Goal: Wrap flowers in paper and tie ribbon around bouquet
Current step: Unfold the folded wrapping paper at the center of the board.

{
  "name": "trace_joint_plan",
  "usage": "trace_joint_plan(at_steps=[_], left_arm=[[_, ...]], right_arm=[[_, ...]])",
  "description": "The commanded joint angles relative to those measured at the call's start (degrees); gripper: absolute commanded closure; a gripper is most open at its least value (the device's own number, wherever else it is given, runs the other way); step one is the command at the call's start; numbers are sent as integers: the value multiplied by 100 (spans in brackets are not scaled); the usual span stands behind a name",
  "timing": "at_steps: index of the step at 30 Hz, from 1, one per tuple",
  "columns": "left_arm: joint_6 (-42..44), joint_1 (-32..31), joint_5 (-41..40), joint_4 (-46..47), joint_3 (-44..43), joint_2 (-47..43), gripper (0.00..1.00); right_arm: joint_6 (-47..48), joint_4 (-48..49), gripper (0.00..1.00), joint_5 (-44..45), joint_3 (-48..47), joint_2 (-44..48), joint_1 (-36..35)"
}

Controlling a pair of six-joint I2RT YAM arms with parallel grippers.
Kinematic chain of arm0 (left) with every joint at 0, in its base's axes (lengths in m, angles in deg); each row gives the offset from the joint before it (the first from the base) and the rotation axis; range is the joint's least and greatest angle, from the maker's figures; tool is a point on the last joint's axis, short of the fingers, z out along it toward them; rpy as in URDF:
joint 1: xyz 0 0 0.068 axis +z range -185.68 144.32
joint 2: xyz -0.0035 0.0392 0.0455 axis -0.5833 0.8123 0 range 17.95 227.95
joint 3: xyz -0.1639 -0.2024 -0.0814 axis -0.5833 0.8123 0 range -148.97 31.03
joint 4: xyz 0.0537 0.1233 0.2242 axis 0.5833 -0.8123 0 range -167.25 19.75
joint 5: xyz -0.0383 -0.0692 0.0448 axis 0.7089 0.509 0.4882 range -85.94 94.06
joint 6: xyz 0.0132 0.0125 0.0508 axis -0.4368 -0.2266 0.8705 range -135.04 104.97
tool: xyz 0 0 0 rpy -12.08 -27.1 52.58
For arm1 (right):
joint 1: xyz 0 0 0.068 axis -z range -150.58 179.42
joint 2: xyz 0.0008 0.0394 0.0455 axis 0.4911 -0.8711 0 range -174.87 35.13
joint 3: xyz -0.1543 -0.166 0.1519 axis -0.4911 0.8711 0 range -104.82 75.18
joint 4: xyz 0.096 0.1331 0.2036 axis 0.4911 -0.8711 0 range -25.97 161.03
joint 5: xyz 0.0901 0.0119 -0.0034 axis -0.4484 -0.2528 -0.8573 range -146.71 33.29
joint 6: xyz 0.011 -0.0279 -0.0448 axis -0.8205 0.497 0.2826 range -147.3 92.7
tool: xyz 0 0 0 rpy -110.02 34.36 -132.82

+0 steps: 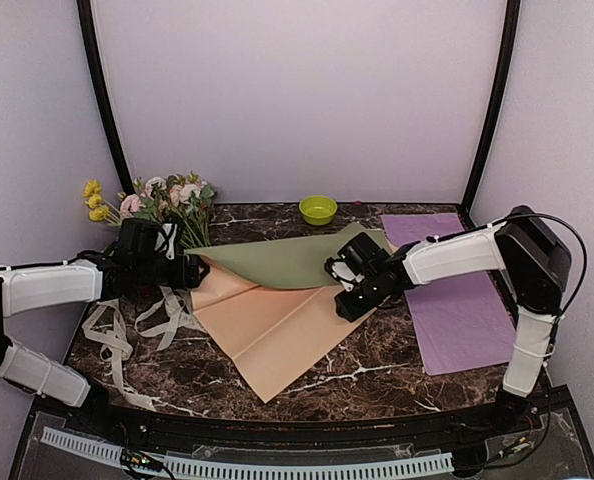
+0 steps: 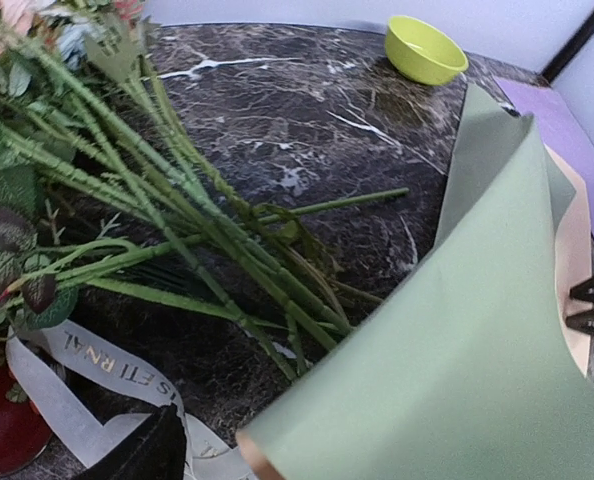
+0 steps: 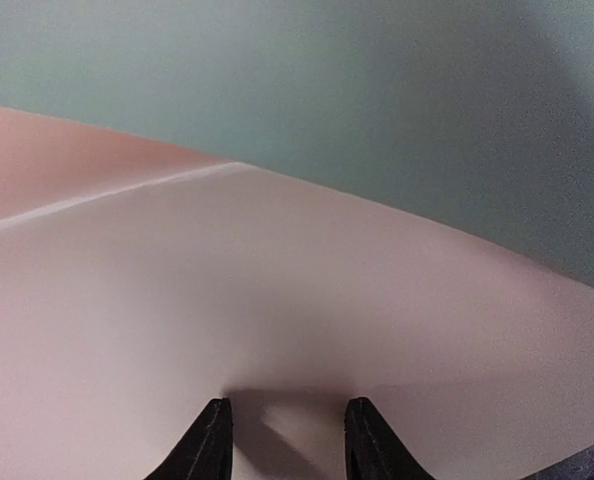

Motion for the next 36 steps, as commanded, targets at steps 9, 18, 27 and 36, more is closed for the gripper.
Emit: trace_joint_plan(at_steps=[9,18,27,36], left_arm=[[2594,-1269,27,-132,-500,-116,21],[4286,-2314,-973,452,-302,-217,21],[5343,-2763,-276,1208,170,-667,21],[5753,-3124,-366,640,-322,5,28]], right_arm=[[-98,-770,61,-415,441,105,390],[-62,-671,62,-540,525,132,469],[-37,-564,63,-690,590,140,517],[-10,-597,64,-757,584,162,573]])
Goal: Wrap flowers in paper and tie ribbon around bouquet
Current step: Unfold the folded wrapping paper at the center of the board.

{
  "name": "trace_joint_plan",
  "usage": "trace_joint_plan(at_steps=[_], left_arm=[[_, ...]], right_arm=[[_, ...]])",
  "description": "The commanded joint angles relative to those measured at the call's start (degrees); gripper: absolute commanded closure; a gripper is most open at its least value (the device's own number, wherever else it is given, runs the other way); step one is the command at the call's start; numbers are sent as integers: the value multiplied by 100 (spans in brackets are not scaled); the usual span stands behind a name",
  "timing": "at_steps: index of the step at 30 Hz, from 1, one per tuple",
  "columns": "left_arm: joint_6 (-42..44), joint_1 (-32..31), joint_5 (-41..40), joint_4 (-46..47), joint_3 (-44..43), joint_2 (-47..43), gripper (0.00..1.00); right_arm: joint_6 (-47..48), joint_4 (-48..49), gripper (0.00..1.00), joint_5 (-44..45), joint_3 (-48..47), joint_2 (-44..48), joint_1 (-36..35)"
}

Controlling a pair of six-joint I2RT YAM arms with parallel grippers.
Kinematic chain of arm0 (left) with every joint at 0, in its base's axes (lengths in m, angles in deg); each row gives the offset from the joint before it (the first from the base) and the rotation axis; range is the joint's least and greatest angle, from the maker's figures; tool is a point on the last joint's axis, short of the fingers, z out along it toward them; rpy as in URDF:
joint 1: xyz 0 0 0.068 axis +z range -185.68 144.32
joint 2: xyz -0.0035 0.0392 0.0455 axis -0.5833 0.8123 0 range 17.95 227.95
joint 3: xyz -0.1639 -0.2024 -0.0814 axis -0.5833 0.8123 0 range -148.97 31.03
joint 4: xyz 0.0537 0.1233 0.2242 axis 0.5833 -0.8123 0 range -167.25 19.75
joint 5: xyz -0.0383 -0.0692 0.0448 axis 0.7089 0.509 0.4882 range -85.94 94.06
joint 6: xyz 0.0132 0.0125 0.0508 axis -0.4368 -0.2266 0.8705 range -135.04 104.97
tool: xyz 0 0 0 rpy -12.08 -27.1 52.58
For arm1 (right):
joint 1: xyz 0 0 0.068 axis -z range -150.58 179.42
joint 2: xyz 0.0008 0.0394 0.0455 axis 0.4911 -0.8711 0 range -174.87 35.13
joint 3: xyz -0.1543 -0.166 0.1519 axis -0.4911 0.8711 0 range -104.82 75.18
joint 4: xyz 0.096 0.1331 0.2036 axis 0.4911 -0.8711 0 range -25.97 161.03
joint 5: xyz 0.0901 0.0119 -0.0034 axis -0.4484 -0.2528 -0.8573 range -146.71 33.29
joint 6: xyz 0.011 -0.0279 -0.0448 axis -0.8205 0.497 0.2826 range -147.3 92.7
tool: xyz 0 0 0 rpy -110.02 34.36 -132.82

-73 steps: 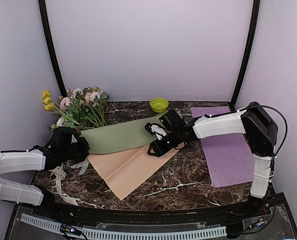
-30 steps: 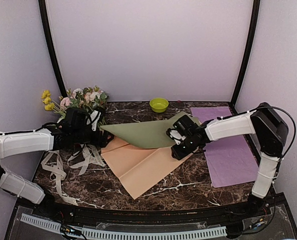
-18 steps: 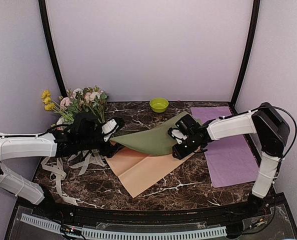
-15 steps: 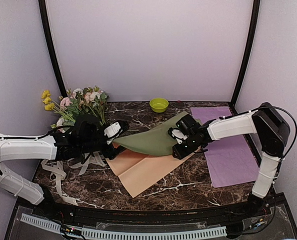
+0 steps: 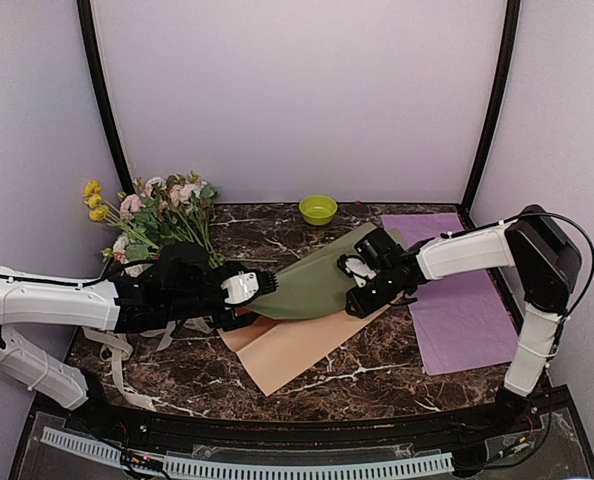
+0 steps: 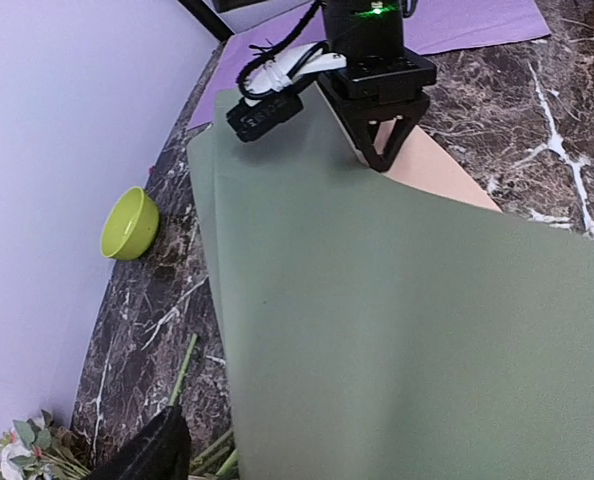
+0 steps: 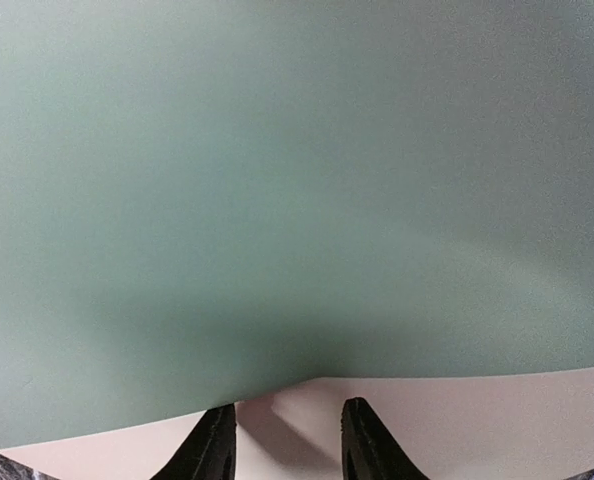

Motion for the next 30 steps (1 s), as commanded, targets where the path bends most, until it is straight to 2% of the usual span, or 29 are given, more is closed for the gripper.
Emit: trace_joint_plan(at_steps=[1,4,7,8,13,19,24,27,30], left_arm=[[357,-146,241,-87,-206,23,33],[305,-166,429,-193,-284,78,61],[94,-176,494,-337,-384,178,94],[-111,-176,462,-388,-437,202,100],[-1260,-8,-244,-34,-567,255,100],[-3658,1125,473,106,-668,122,100],[-5751,2113,866,919,12,-153,100],[-7016,2710,1047,1058,408,-54,100],[-8137,3215,1368,1772,1045,121,100]], right_arm=[[-26,-660,64,-87,253,-113,74],[-40,-664,64,-99,295,-62,82],[-58,-673,64,-127,345,19,104],[-65,-694,64,-128,365,63,113],[-108,-717,63,-232,540,353,206],[-85,-889,59,-481,575,902,317],[-61,-1103,56,-553,563,1396,595],[3,-1240,55,-432,465,1686,752],[51,-1301,55,-301,276,1669,841]])
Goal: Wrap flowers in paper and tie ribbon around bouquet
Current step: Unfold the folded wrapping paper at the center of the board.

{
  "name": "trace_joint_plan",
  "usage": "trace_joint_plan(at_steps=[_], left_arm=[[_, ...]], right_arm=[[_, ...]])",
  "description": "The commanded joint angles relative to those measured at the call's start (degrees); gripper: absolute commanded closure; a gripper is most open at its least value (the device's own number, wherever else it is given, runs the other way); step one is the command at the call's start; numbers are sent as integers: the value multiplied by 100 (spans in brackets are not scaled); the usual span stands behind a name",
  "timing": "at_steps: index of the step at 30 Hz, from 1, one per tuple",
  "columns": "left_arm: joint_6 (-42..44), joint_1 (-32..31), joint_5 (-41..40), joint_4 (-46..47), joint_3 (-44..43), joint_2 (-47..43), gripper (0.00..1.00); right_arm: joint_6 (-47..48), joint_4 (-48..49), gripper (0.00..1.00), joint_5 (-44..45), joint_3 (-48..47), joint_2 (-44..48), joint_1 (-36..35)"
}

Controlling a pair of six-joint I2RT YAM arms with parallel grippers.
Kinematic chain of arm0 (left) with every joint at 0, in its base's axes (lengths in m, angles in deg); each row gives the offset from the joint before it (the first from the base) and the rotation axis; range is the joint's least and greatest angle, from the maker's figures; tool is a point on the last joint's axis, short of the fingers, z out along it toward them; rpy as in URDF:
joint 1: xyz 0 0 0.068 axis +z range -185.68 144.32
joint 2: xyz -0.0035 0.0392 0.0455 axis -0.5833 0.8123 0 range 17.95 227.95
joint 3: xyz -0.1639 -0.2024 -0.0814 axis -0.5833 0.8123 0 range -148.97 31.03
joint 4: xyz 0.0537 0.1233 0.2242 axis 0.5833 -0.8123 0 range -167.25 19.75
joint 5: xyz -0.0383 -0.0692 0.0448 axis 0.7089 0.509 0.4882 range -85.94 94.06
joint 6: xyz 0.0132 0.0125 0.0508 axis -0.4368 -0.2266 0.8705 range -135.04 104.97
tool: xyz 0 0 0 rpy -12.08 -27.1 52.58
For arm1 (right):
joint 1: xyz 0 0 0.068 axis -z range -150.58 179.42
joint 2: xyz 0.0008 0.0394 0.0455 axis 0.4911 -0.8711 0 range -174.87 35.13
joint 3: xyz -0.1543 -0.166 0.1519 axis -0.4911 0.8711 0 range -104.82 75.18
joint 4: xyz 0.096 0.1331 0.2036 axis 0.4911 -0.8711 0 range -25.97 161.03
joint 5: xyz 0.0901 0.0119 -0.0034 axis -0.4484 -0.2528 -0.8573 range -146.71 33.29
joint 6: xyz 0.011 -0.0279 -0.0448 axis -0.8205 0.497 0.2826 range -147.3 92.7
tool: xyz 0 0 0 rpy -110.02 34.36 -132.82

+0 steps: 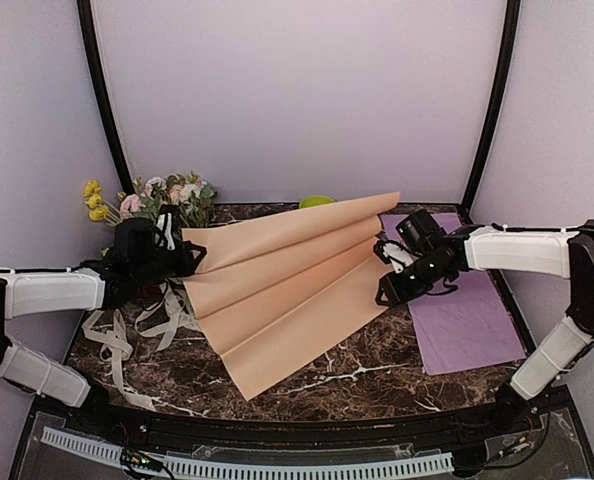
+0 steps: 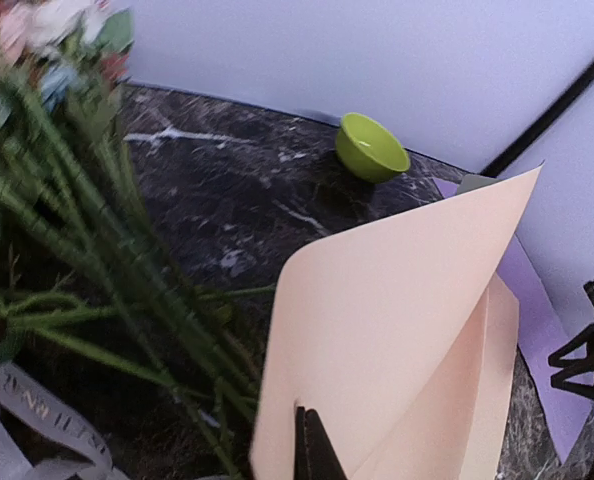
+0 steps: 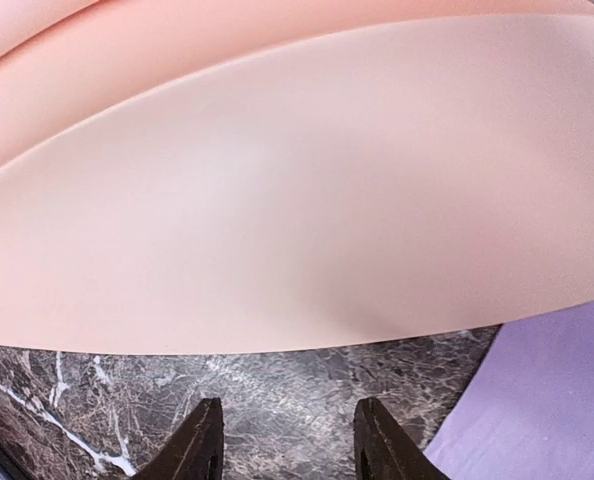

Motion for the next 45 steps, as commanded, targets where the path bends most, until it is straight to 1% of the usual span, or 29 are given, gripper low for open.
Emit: trace_joint_plan(at_steps=[1,3,5,9,13,15,18,20,23,28,33,36,39,45], left_arm=[[-2405,610,618,1106,936,183,100],[-2882,825,728,1427,1187,309,100],[-3050,971,722,1486,1267,354,100],[-3000,1106,671,1362,1239,328,100],[-2825,1191,555,1083,1162,183,100],[-2612,1192,517,760,1063,80,100],[-2482,1193,569,503,1057,-66,100],[-2434,1195,622,423,1135,-172,100],[-2330,1193,654,299,1232,-300,100],[-2030,1187,881,88,1192,-338,100],[-1711,1182,1038,-122,1091,-289,100],[-1450,1133,1294,-242,981,-82,100],[-1197,992,1379,-403,812,194,100],[-839,894,1041,-700,385,697,100]], right_arm=[[100,-218,55,173,-322,4,144],[120,-247,55,202,-469,-116,223],[99,-213,54,214,-608,-300,343],[77,-68,53,349,-1092,-738,471],[121,191,53,408,-1536,-1397,469],[136,54,53,716,-1763,-1889,471],[98,-208,54,1426,-1797,-2190,476],[32,-225,54,1749,-1601,-2151,520],[-88,-337,54,1992,-1249,-1986,637],[-309,-564,54,2146,-460,-1517,727],[-658,-1008,54,2278,38,-927,739],[-893,-1212,53,2067,130,-557,744],[-950,-1319,53,1662,85,-385,744],[-789,-1775,53,1680,-358,-224,742]])
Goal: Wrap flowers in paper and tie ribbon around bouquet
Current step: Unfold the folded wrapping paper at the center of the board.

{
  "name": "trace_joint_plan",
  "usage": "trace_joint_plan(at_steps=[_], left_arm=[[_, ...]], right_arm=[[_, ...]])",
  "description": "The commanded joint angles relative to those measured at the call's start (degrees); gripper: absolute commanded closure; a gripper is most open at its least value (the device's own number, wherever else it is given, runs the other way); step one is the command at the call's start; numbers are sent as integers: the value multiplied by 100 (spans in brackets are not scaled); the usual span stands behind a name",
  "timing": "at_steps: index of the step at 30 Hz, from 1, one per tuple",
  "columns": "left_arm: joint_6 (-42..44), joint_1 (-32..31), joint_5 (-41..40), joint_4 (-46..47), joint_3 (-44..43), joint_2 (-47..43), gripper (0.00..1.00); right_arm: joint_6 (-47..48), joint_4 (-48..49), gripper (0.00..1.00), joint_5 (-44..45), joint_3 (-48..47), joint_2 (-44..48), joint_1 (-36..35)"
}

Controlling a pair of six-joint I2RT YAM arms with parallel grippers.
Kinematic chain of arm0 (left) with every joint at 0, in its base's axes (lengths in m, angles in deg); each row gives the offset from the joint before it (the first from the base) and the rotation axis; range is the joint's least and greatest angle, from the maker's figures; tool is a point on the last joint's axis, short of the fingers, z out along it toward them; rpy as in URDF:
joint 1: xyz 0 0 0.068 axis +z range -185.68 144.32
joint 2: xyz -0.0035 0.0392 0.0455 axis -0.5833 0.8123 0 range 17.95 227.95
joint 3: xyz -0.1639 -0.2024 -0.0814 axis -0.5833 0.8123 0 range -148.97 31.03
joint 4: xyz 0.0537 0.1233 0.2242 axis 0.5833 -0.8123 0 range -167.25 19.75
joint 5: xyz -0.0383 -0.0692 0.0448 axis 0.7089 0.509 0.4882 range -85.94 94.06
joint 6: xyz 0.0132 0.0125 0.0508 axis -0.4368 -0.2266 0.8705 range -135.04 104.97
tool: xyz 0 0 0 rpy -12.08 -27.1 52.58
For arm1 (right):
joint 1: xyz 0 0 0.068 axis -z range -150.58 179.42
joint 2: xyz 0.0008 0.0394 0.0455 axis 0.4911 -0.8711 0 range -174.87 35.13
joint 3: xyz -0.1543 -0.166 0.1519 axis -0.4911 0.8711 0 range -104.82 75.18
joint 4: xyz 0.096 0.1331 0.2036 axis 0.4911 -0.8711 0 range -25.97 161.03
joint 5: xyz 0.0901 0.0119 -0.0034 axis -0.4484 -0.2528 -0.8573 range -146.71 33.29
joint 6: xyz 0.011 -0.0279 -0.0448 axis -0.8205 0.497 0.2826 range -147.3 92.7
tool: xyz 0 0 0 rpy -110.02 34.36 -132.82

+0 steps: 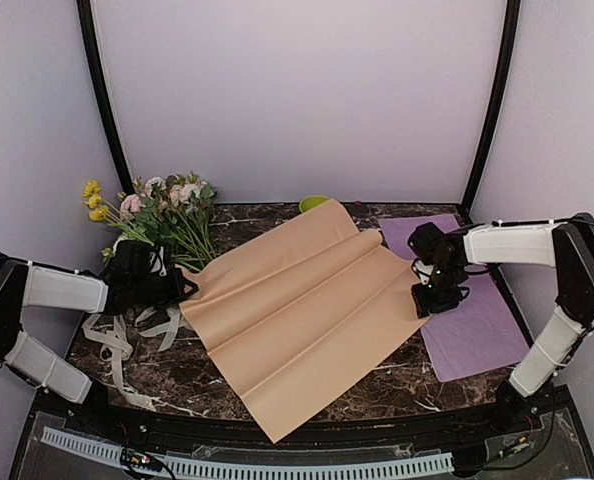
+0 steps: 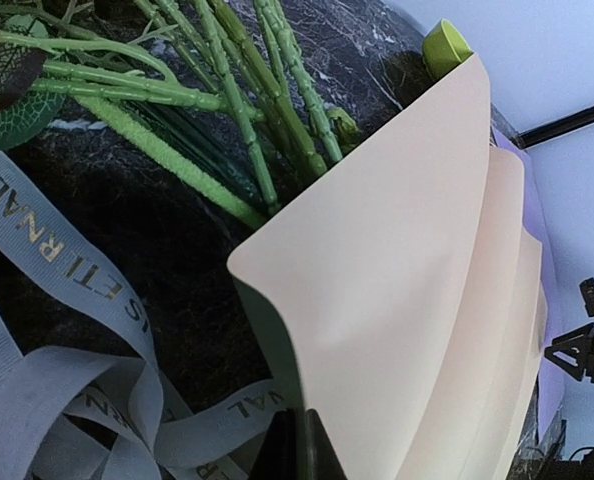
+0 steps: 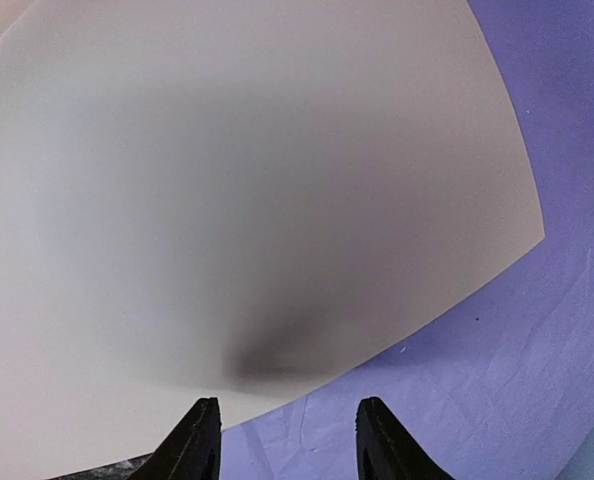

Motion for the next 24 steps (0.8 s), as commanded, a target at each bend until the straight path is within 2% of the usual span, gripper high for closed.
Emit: trace_joint_plan(at_steps=[1,4,7,11,14,16,20,24], left_arm=[[595,-86,-201,-381,-452,304,100],[755,-208,-205,-470,-803,664,100],[799,-390,-222,-365,-950,914,100],[784,-460,-357,-268,-977,1013,100],[916,-591,-448,-346,-1077,1096,100],[959,-689,-444,-358,-1150,1198,100],[900,-752,-376,-151,-1065,1277,100],[1041,-831,-326,-94,-1106,1326,100]], right_arm=[[54,-477,53,-32,-559,202,22],[125,-606,52,132,-1127,202,31],[225,-256,53,-39,-1405,202,31],[322,574,56,-932,-1270,-169,31],[304,917,59,-921,-1126,-588,36],[231,969,64,-661,-1066,-854,81],[-12,1207,84,-302,-550,-950,448],[-217,1423,89,-98,86,-610,796]])
